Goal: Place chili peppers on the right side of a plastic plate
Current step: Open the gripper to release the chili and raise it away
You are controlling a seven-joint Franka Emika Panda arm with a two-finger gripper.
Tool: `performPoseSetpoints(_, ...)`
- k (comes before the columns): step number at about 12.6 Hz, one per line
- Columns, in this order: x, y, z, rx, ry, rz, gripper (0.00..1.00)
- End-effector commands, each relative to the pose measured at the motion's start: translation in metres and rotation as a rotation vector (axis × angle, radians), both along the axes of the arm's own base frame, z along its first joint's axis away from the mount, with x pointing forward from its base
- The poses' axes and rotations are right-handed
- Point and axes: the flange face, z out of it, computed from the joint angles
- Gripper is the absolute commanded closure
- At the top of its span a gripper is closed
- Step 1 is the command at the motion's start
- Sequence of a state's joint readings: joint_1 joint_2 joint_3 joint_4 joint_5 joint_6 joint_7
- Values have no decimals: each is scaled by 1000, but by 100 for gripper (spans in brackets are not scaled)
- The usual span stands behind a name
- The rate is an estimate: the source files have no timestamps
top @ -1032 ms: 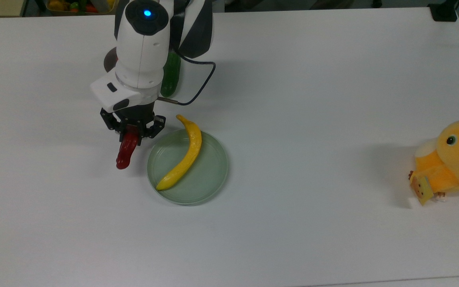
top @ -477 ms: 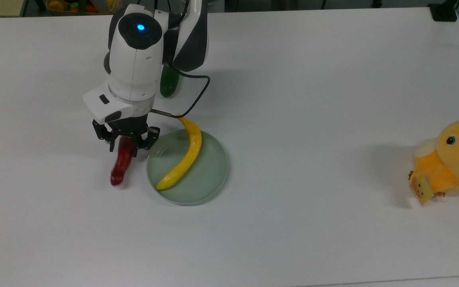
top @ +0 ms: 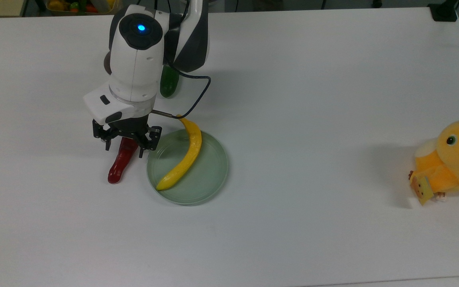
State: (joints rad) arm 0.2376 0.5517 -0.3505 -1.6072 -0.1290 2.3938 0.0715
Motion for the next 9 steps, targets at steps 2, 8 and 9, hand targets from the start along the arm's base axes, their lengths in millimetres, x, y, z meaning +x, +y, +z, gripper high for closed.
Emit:
performPoseSetpoints(2,-23,1,68,72,40,-42,0)
performPoseSetpoints(8,-113,34,158,245,129,-38,0)
performPoseSetpoints(9,-125,34,171,258,153,-41,0)
